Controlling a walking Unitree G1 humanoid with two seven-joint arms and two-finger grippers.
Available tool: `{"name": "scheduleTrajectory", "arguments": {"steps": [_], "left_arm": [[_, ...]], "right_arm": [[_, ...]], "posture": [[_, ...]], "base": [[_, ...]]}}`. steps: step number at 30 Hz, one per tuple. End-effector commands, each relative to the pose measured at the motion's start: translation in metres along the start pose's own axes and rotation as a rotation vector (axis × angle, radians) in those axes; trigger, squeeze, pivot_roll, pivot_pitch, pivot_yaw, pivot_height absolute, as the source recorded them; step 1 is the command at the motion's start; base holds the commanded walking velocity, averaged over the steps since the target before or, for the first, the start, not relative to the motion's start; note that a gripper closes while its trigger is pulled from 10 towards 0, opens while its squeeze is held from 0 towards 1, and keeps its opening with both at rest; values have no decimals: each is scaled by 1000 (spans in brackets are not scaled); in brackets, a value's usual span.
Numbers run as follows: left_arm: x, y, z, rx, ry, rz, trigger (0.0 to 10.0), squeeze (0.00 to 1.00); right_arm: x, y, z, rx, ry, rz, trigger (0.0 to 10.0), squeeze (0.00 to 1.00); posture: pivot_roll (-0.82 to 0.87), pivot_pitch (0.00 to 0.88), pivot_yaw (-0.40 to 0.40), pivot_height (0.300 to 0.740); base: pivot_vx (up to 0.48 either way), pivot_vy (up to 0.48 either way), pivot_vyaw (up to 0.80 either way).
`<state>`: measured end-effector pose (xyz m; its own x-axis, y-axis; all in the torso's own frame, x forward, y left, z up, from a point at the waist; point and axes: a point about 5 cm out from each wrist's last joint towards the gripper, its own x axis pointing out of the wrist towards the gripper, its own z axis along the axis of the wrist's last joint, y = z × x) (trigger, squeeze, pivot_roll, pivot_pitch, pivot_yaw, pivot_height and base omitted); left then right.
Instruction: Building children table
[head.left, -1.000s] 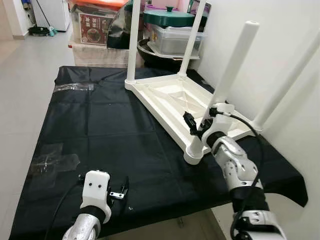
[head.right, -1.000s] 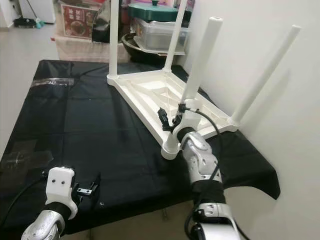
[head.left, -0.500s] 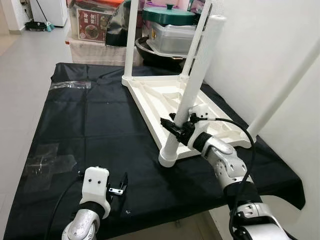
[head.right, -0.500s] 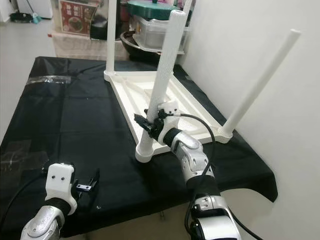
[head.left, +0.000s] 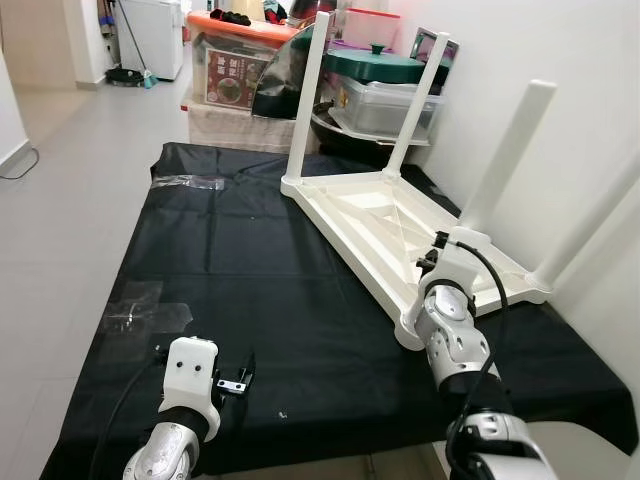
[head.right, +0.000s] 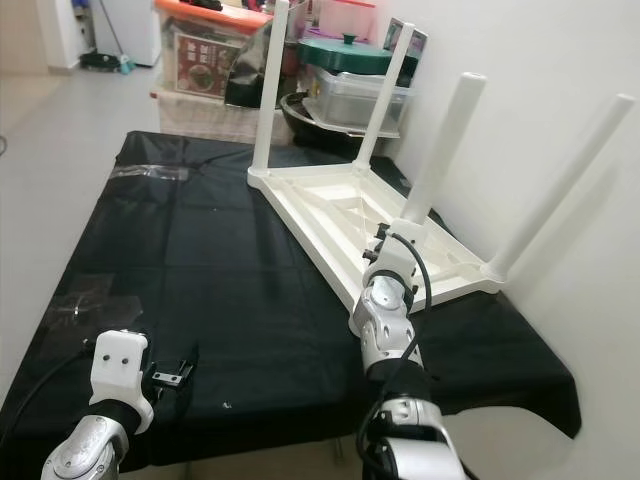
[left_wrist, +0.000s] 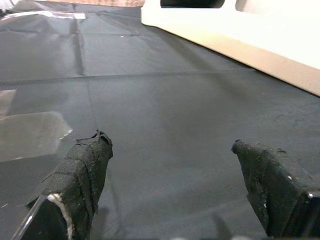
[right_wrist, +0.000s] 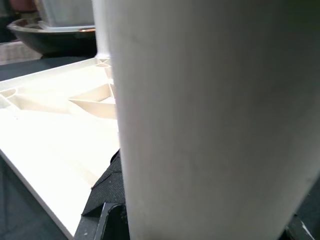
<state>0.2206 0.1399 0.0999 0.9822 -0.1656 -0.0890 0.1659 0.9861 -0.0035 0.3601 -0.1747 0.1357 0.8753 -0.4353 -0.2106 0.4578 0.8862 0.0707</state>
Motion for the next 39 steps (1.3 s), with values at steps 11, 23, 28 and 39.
{"name": "scheduleTrajectory", "arguments": {"steps": [11,23,28,39], "left_arm": [[0,-3,0,-2,4,-7,10000,0],[-3,-5,-1,-7,13,-17,10000,0],[-6,-5,-4,-13,24,-17,10000,0],[-7,-5,-4,-7,29,-13,10000,0]], "right_arm": [[-18,20,-23,-40,122,142,10000,1000],[-52,-4,14,-77,-92,261,10000,1000],[-65,-13,9,-108,-96,292,10000,1000],[-79,-11,29,-132,-213,353,10000,1000]], "posture": [[171,0,-167,740],[133,0,-151,740],[109,0,-142,740],[115,0,-138,740]], "base": [[0,0,0],[0,0,0],[0,0,0],[0,0,0]]}}
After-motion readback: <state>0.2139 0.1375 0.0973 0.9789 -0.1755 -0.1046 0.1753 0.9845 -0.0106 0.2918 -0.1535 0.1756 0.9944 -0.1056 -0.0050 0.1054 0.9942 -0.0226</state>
